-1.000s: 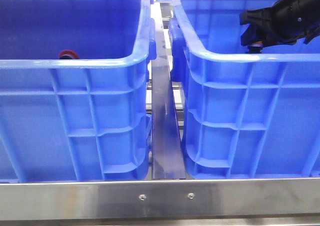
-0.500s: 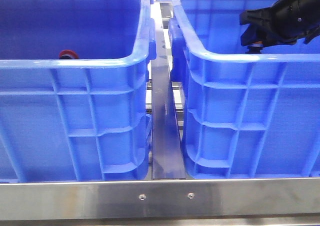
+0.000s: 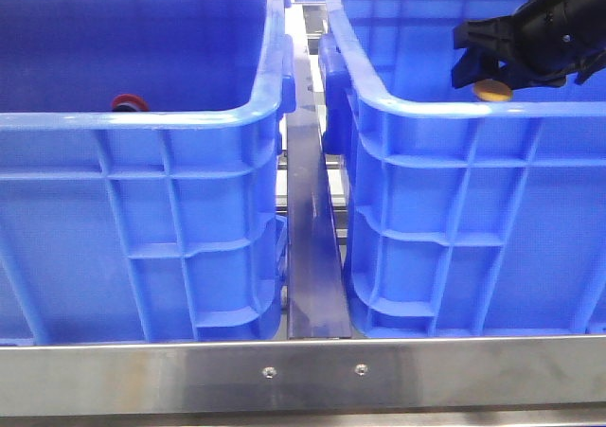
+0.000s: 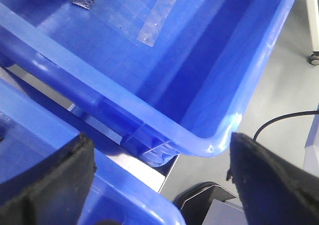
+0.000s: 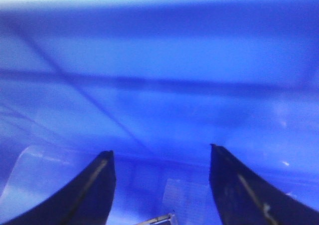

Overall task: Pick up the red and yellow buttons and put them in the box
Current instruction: 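Open the right gripper to release the yellow button and raise it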

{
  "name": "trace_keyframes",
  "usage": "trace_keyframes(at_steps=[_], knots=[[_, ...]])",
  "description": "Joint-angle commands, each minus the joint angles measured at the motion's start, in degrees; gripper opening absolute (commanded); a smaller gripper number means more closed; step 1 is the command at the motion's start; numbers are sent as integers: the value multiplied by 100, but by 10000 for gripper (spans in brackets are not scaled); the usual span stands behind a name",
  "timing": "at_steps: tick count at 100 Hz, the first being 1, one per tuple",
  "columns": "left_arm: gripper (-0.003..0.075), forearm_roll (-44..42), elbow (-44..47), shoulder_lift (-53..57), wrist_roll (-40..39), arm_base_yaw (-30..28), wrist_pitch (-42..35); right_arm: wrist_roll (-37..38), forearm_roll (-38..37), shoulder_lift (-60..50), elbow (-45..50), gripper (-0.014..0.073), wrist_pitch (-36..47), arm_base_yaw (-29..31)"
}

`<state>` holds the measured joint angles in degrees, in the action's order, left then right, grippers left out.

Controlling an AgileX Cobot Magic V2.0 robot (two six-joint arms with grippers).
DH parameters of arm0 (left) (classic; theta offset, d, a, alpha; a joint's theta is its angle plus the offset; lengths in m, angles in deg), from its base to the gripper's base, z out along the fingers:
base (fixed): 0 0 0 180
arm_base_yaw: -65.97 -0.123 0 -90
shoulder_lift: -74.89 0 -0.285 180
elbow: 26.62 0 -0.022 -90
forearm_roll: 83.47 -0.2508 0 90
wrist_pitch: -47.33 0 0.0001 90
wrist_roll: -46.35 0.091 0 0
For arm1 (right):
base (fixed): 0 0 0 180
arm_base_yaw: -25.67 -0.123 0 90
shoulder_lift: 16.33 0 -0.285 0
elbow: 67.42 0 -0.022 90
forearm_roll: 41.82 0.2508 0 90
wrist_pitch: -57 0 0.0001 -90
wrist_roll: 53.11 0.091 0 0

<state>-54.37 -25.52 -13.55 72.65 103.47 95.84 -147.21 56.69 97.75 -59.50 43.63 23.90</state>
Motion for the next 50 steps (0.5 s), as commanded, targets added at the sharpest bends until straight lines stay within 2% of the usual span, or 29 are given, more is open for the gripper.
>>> trace_keyframes(at_steps=[1, 26, 50], knots=[[526, 205, -193, 197, 7, 38, -250, -70, 133, -337, -177, 468, -97, 31], [526, 205, -193, 197, 7, 38, -240, -70, 133, -893, 128, 468, -71, 31], [526, 205, -193, 197, 7, 38, -250, -70, 133, -2146, 1031, 468, -71, 31]])
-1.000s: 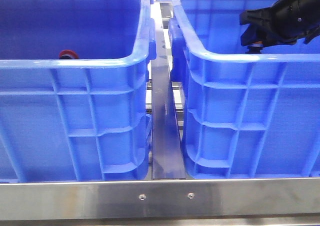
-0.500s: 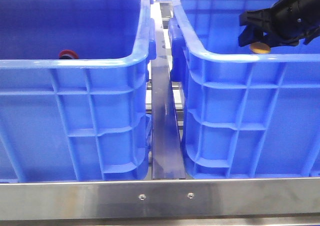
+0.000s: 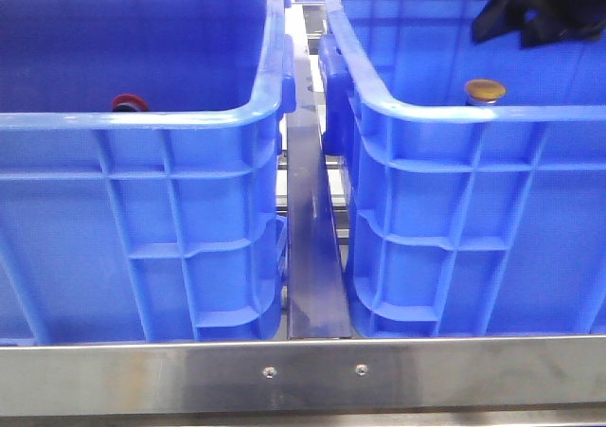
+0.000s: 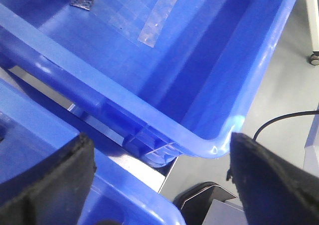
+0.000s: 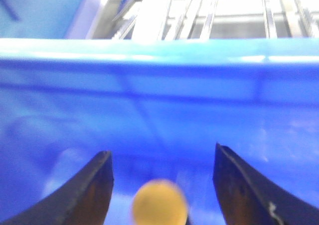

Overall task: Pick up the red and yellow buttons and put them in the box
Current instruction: 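Open the right gripper to release the yellow button and raise it, then lower the left gripper onto a red-capped button and close on it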

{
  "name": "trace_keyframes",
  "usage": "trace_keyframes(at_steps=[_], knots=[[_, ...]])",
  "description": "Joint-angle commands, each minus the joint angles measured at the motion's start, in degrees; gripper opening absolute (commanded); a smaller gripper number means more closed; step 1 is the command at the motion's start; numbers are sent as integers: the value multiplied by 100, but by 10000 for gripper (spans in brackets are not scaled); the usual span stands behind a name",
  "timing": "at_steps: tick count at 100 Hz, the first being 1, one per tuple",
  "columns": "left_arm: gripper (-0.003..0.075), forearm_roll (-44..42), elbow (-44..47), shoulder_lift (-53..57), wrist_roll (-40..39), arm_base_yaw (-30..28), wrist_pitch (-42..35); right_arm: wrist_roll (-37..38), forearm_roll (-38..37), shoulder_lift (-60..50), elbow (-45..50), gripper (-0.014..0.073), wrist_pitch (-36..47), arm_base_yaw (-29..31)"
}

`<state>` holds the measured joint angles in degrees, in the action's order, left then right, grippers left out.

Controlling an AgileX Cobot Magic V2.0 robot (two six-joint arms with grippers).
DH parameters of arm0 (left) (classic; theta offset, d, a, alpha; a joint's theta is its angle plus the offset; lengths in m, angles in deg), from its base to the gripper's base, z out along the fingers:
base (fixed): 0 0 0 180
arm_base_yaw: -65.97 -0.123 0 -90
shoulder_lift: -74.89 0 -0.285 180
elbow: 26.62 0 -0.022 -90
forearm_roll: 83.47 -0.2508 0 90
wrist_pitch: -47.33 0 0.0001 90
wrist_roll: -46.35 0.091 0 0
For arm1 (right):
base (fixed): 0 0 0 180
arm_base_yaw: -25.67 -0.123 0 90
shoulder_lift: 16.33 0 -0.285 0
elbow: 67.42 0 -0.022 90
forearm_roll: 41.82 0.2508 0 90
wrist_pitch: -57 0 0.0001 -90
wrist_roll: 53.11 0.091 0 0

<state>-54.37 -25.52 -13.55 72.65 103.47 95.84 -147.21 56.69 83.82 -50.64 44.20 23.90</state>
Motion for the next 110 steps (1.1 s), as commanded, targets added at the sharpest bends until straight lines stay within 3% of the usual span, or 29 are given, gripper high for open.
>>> trace_keyframes(at_steps=[1, 14, 33, 52, 72, 96, 110], knots=[[526, 205, -193, 197, 7, 38, -262, -70, 133, -799, 174, 467, -128, 31], [526, 149, -193, 234, -82, 4, -346, -70, 133, -1715, 714, 465, -132, 31], [526, -301, -193, 338, -1263, -471, -494, -70, 133, -2903, 1345, 465, -115, 31], [525, -1791, -193, 312, -2836, -1025, -519, -70, 168, -3524, 1540, 465, -88, 31], [525, -3983, -193, -22, -4637, -1221, -353, -70, 209, -3528, 1540, 465, -88, 31], [525, -4410, -193, -799, -5020, -1538, -433, -70, 209, -3530, 1540, 465, -94, 31], [525, -3941, -193, -1163, -4935, -1817, -789, -70, 209, -3530, 1540, 465, -94, 31]])
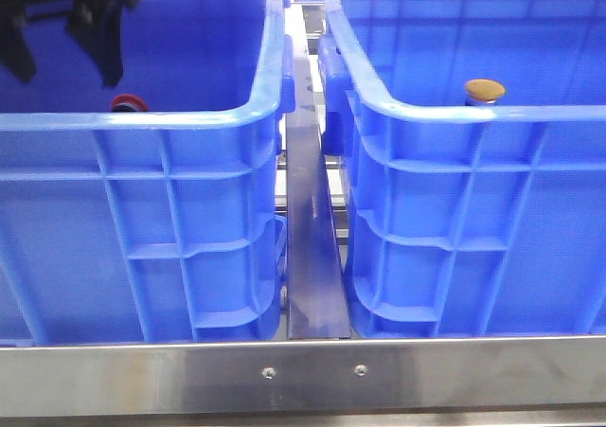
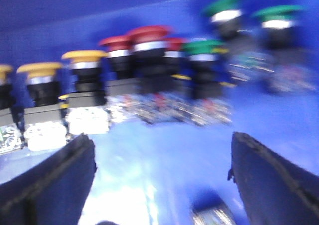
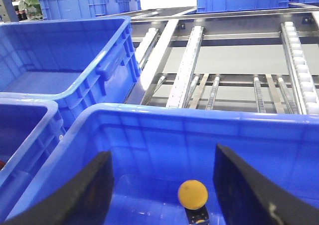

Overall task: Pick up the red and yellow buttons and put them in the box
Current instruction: 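Lower the left gripper onto a red-capped button and close on it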

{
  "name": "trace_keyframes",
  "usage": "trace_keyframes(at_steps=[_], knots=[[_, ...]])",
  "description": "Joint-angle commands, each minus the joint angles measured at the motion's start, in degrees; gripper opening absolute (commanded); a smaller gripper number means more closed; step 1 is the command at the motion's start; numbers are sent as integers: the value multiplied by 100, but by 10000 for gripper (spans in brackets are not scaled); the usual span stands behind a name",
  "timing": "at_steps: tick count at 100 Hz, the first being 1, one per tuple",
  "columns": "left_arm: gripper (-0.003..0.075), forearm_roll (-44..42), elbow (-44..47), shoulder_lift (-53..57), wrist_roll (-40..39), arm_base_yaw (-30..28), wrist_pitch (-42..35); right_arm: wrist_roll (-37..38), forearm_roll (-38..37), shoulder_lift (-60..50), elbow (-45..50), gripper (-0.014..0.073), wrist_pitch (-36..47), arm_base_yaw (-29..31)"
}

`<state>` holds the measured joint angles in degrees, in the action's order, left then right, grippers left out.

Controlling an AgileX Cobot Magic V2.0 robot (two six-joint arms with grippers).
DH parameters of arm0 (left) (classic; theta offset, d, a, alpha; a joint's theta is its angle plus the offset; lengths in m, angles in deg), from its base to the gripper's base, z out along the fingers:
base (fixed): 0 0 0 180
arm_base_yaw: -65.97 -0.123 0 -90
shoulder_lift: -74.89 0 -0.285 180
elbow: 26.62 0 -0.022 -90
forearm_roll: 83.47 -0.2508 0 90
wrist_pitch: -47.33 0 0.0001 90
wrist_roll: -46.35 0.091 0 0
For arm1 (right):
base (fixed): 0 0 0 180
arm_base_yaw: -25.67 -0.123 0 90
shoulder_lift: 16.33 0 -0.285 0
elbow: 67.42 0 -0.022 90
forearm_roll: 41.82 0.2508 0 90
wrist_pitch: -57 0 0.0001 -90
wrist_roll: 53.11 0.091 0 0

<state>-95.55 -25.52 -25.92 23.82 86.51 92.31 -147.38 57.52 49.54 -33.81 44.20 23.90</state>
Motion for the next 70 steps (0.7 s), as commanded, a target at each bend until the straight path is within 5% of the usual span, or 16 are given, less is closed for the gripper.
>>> trace_keyframes(at_steps=[1, 52, 70], knots=[[525, 236, -193, 49, -16, -136, -448, -53, 126, -102, -143, 465, -94, 31], [523, 809, -312, -776, 346, -162, -1213, -53, 126, -102, -143, 465, -88, 31], [424, 809, -312, -841, 346, -162, -1248, -53, 126, -102, -143, 465, -88, 31]])
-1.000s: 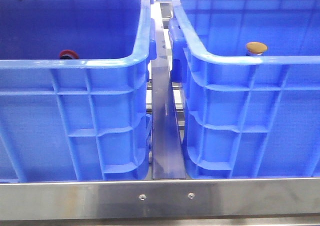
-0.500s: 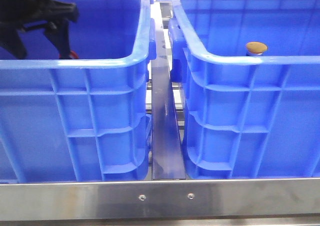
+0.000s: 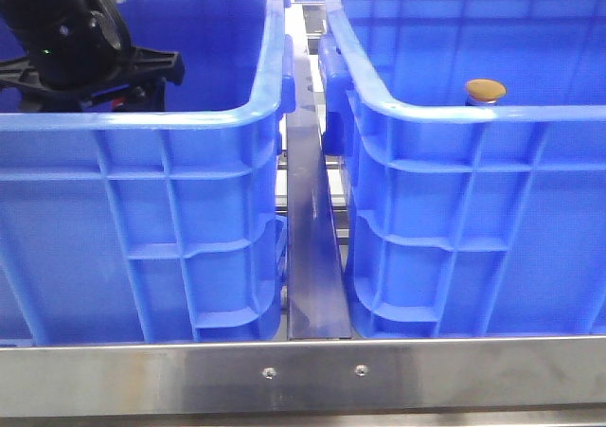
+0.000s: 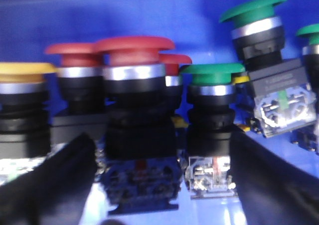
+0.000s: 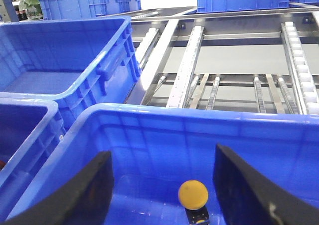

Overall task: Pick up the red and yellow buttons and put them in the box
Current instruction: 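Lower the left gripper onto a red-capped button and close on it, then lift the red button with the left gripper toward the right gripper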

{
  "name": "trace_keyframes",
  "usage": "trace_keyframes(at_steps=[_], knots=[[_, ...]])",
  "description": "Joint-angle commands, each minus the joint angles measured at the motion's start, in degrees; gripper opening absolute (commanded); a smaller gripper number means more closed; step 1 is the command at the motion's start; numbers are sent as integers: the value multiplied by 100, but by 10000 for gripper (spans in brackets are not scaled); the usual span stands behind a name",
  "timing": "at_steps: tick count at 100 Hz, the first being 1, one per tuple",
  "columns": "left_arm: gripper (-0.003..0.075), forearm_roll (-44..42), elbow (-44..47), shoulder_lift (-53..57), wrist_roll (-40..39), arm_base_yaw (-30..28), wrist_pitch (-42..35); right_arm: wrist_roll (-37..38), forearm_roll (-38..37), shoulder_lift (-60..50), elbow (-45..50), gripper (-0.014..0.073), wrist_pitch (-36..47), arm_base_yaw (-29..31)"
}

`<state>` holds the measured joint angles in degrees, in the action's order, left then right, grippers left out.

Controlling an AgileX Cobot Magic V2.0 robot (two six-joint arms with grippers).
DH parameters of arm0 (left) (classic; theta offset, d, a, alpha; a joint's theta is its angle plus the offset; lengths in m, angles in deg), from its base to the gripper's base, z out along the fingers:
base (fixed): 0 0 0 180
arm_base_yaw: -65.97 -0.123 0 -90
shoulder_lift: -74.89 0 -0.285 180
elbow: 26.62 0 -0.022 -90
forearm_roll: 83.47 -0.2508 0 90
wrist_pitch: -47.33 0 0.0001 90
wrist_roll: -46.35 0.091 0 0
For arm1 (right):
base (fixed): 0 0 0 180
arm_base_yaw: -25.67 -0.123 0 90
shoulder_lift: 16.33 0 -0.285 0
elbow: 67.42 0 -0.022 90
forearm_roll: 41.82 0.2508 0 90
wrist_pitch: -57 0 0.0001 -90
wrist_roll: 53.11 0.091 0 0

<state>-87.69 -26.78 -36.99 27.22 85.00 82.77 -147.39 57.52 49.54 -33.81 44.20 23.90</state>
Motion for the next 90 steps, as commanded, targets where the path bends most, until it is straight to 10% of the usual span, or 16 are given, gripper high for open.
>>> trace_keyframes(at_steps=[1, 32, 90], knots=[[406, 22, -186, 266, 6, -11, -294, -51, 126, -102, -143, 465, -88, 31], [5, -74, -186, 315, 6, -11, -309, -51, 126, -102, -143, 465, -88, 31], [-9, 159, -186, 2046, 1017, 956, -321, -51, 126, -25, -143, 465, -100, 31]])
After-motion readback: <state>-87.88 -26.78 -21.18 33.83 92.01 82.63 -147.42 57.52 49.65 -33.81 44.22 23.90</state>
